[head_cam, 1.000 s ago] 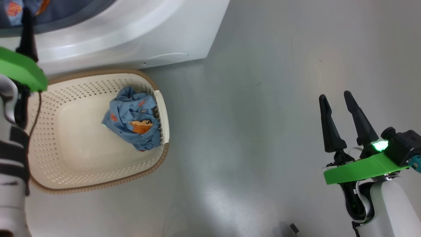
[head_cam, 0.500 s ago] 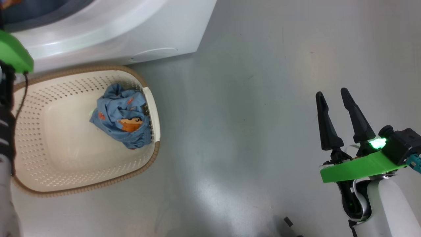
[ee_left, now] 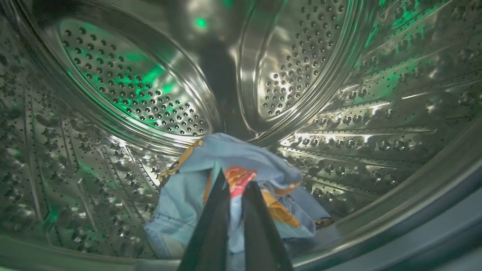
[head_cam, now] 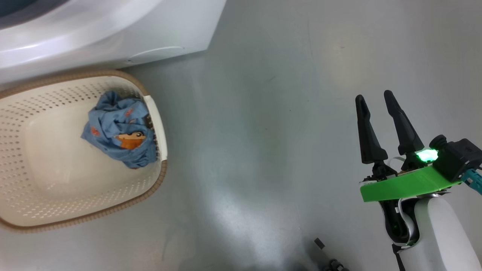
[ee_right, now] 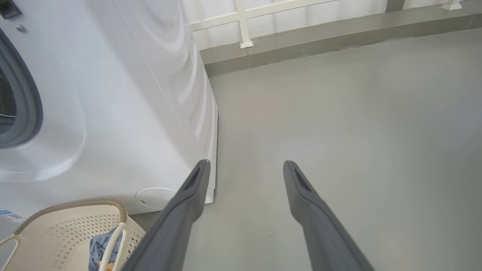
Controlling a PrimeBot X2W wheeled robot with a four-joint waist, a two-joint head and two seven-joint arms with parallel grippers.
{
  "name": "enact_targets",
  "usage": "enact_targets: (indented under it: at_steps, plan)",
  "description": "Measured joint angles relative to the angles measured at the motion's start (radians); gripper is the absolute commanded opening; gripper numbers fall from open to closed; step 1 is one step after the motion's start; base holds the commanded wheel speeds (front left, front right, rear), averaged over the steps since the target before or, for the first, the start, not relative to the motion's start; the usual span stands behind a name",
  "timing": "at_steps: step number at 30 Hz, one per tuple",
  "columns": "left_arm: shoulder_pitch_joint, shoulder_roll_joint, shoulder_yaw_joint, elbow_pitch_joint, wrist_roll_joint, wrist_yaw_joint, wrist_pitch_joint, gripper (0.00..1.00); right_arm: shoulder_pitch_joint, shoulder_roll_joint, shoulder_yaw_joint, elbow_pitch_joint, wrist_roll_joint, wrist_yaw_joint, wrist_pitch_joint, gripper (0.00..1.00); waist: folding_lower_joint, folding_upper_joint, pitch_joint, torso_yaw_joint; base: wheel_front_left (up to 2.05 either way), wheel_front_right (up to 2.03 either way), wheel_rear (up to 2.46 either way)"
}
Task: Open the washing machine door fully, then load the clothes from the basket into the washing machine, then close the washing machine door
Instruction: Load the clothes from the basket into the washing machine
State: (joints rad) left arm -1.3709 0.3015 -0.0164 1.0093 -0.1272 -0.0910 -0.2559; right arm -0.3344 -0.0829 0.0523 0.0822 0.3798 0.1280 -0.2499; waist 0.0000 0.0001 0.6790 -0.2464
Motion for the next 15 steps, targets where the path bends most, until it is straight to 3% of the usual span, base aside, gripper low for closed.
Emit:
enact_targets:
  at_steps: [4, 9, 13, 15]
  plan:
    - [0.001, 0.001, -0.019, 0.019, 0.018, 0.0, -0.001, 0.0, 0.0, 0.007, 0.005, 0.0, 0.0, 0.0, 0.0, 1.0, 0.0, 0.0, 0.006, -0.016, 0.0, 0.0, 0.0]
    - [-0.001, 0.011, -0.05, 0.139, 0.044, -0.001, 0.001, 0.0, 0.0, 0.014, 0.013, 0.002, 0.0, 0.0, 0.0, 1.0, 0.0, 0.0, 0.005, -0.032, 0.0, 0.0, 0.0]
    - [-0.027, 0.028, -0.077, 0.221, 0.063, 0.0, 0.031, 0.1, 0.0, 0.016, 0.014, 0.002, 0.001, 0.0, 0.0, 1.0, -0.0001, 0.0, 0.009, -0.037, 0.0, 0.0, 0.0]
    - [-0.037, 0.029, -0.083, 0.232, 0.065, 0.0, 0.041, 0.34, 0.0, 0.016, 0.013, 0.002, 0.001, 0.0, 0.0, 1.0, 0.0, 0.0, 0.009, -0.037, 0.0, 0.0, 0.0]
